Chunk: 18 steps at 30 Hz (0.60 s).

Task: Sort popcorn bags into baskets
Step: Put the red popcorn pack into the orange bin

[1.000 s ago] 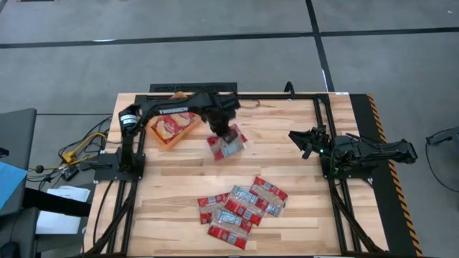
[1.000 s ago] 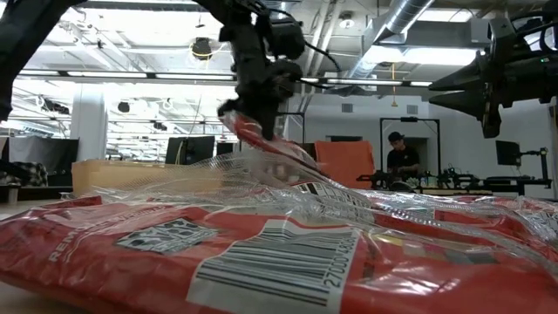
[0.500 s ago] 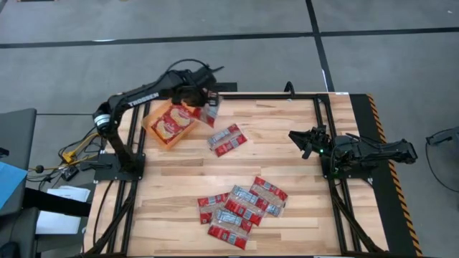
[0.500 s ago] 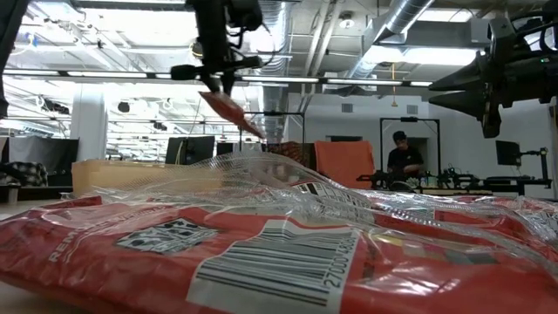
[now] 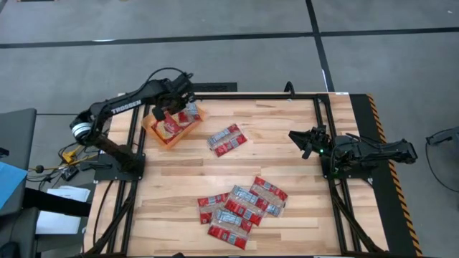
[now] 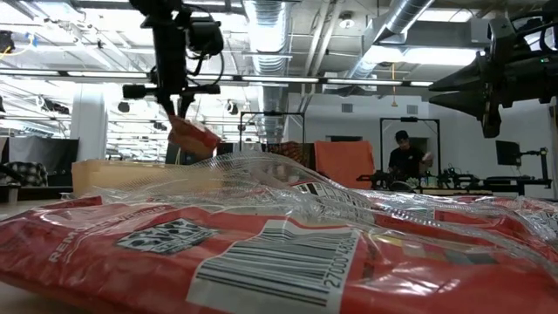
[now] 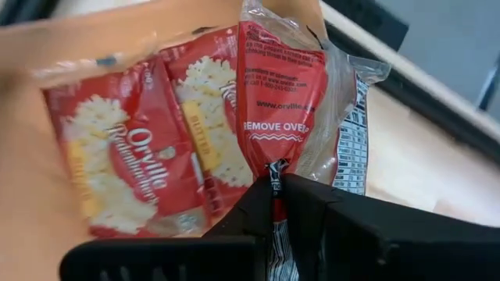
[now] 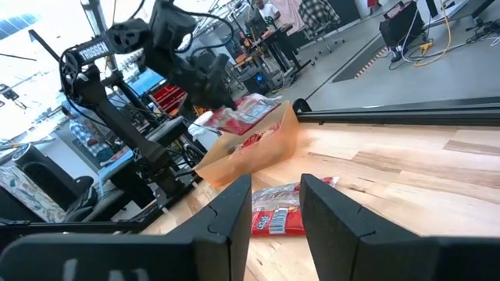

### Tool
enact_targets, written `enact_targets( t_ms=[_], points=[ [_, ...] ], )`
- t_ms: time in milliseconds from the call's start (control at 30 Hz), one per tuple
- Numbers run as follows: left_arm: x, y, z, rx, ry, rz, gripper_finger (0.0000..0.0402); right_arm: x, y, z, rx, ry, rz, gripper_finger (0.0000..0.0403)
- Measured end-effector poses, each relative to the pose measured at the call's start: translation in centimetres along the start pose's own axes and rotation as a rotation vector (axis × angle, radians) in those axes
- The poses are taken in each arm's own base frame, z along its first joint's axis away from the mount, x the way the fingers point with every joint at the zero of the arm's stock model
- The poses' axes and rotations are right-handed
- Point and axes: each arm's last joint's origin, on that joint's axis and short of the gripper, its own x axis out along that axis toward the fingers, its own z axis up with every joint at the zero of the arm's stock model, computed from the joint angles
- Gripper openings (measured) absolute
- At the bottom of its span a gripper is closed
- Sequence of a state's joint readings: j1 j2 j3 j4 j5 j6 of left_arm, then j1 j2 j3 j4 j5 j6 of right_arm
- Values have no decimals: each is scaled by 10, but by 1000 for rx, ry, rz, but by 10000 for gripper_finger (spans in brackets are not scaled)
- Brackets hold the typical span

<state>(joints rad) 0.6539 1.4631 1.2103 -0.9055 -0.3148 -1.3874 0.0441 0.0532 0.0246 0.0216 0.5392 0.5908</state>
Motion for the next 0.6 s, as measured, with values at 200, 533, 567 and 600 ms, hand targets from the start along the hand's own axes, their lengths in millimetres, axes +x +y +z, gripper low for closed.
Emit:
enact_targets(
  t_ms=[200, 533, 567, 600],
  points=[
    [20, 12, 2, -114, -1, -29, 8, 0, 0, 0, 5, 0, 0, 128],
    [36, 24, 9, -201, -40, 12, 9, 0, 0, 0, 5, 0, 0, 128],
    [36, 25, 9, -211, -41, 13, 9, 0, 0, 0, 4, -1, 0, 127],
    [37, 25, 10, -224, -42, 18, 9, 0, 0, 0, 4, 0, 0, 126]
  ],
)
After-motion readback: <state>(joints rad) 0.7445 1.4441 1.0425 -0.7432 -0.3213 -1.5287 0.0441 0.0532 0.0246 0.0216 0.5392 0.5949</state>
